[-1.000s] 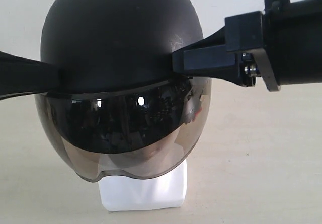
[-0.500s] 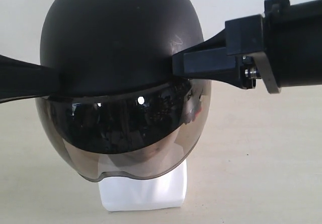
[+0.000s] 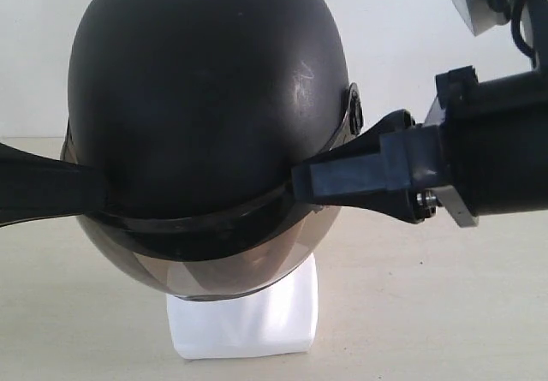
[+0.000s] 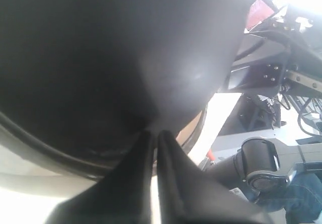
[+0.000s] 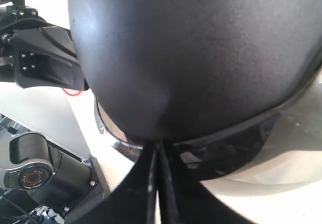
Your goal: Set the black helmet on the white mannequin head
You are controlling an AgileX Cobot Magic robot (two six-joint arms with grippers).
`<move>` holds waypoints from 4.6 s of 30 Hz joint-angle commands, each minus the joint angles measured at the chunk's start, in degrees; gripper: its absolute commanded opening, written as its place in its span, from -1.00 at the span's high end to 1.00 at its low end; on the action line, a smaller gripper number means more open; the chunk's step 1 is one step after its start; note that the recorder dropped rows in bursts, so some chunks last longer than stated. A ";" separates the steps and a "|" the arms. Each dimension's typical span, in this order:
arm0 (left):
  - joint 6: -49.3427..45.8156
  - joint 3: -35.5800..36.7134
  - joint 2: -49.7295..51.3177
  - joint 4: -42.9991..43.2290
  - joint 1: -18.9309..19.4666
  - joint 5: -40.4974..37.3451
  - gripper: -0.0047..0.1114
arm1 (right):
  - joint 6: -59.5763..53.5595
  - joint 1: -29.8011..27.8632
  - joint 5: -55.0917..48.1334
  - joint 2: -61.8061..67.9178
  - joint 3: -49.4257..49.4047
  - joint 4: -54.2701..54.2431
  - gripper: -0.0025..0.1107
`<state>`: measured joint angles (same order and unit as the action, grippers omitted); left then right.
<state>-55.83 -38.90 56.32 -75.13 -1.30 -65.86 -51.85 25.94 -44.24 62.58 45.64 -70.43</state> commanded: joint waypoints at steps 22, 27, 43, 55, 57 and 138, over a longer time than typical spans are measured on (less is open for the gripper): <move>8.63 0.21 -19.05 1.29 0.01 16.74 0.84 | 36.70 -0.88 22.20 -10.86 -0.92 41.31 0.17; 21.54 0.21 -19.45 19.80 0.01 26.52 0.84 | 51.18 -7.58 20.27 -6.66 -0.92 57.11 0.17; 6.73 -6.07 13.45 11.95 0.01 32.62 0.84 | 21.35 -1.66 26.75 1.80 5.98 21.01 0.55; 0.01 -6.36 16.08 3.38 0.01 27.63 0.84 | 24.75 -0.03 19.49 -3.92 5.98 17.12 0.55; -2.74 -6.36 16.07 0.72 0.01 26.22 0.84 | 24.75 -0.03 18.17 -3.21 5.98 17.04 0.55; -4.99 -6.48 12.34 -4.92 0.01 16.82 0.84 | 25.39 -0.03 19.19 2.61 5.75 15.86 0.55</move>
<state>-61.34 -45.13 68.18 -80.94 -0.15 -43.60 -26.36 25.21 -21.81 65.36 51.28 -52.77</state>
